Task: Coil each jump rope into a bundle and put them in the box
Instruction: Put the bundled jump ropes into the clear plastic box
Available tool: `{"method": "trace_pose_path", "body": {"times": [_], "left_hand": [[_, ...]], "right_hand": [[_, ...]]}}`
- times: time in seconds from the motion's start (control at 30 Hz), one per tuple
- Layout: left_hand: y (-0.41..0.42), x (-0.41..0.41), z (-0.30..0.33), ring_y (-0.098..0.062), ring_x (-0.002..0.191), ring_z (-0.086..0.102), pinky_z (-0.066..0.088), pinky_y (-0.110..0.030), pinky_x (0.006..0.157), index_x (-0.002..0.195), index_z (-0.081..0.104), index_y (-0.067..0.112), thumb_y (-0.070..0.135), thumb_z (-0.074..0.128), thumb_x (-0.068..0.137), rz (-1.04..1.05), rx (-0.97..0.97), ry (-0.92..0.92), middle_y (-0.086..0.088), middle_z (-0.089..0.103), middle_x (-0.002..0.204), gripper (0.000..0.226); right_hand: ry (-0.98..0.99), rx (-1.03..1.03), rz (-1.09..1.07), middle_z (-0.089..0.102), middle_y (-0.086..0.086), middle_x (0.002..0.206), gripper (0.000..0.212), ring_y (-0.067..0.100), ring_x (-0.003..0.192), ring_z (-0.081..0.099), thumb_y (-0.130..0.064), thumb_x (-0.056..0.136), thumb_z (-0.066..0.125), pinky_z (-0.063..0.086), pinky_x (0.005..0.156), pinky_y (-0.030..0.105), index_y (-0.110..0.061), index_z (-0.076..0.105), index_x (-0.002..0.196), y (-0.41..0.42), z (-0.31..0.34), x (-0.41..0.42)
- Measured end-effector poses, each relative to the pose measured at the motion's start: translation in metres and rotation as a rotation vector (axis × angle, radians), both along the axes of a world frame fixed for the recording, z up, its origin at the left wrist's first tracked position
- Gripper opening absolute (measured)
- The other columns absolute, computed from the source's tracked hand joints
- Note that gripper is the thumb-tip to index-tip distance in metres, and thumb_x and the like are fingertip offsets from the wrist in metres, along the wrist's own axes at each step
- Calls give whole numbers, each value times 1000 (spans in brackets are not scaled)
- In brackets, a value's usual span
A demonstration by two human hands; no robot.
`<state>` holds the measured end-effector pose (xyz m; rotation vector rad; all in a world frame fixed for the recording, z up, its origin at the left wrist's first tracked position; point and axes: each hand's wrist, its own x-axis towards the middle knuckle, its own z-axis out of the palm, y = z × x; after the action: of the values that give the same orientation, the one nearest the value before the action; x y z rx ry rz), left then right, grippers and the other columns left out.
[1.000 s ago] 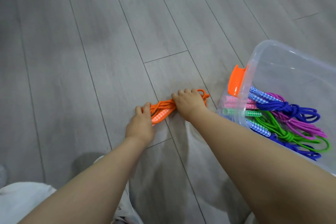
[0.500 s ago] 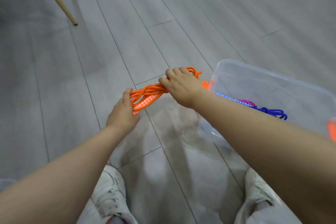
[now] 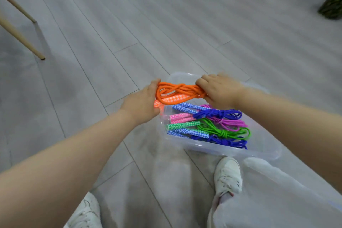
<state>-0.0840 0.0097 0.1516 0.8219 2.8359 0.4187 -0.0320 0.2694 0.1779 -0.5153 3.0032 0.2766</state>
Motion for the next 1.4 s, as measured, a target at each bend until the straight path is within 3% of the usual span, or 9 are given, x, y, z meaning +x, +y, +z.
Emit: {"method": "trace_pose_path", "body": {"times": [0.13, 0.27, 0.37, 0.5, 0.6, 0.73, 0.87, 1.1, 1.4], "left_hand": [[48, 3, -3, -34, 111, 57, 48, -43, 82, 147, 18, 18, 21, 61, 79, -133, -112, 15, -10, 51, 134, 80], [87, 8, -12, -35, 104, 60, 45, -39, 76, 121, 40, 12, 35, 60, 84, -123, -263, 16, -10, 59, 119, 48], [112, 13, -20, -33, 108, 58, 42, -35, 78, 114, 44, 12, 39, 59, 86, -141, -296, 3, -9, 57, 122, 42], [133, 24, -45, -35, 103, 58, 37, -34, 72, 113, 41, 9, 43, 64, 85, -220, -222, -156, -15, 60, 116, 49], [134, 34, -68, -33, 105, 59, 37, -33, 73, 120, 41, 9, 51, 60, 87, -305, -348, -213, -13, 60, 119, 56], [137, 39, -99, -31, 120, 50, 42, -37, 95, 128, 38, 7, 50, 59, 87, -375, -418, -275, -14, 49, 132, 63], [144, 44, -127, -35, 134, 36, 33, -42, 108, 147, 17, 5, 40, 62, 87, -322, -493, -363, -18, 29, 147, 82], [145, 43, -153, -36, 135, 30, 29, -42, 111, 151, 11, 16, 38, 69, 79, -353, -456, -406, -16, 27, 146, 95], [145, 37, -159, -35, 138, 24, 23, -38, 113, 152, 12, 19, 40, 74, 77, -361, -430, -439, -15, 23, 151, 100]], "right_hand": [[-13, -123, -110, 59, 9, 105, 30, 32, 96, 59, -28, 88, 54, 41, 79, 40, -12, 53, 113, 47, -9, 36], [32, -136, -191, 61, 9, 100, 31, 32, 92, 61, -28, 83, 54, 39, 74, 37, -11, 57, 109, 83, -28, 60], [-8, -130, -243, 60, 9, 100, 37, 32, 93, 60, -32, 79, 46, 39, 78, 39, -13, 56, 109, 106, -44, 70], [-71, -111, -265, 59, 6, 103, 29, 30, 97, 59, -29, 84, 53, 34, 75, 34, -15, 54, 109, 122, -62, 80], [-204, 4, -244, 59, 2, 108, 25, 26, 102, 56, -32, 87, 53, 34, 78, 33, -19, 53, 108, 112, -79, 80], [-320, 120, -227, 63, 0, 110, 26, 24, 104, 53, -30, 87, 56, 38, 80, 33, -20, 55, 111, 101, -119, 82], [-474, -27, -385, 61, 8, 109, 27, 29, 99, 60, -25, 88, 57, 41, 70, 33, -14, 52, 112, 97, -138, 84], [-453, 31, -375, 59, 11, 114, 27, 33, 100, 62, -14, 91, 52, 43, 69, 36, -9, 48, 118, 90, -170, 99], [-440, -118, -478, 51, 14, 113, 35, 34, 95, 60, -5, 86, 59, 46, 71, 40, -10, 44, 117, 90, -173, 99]]}}
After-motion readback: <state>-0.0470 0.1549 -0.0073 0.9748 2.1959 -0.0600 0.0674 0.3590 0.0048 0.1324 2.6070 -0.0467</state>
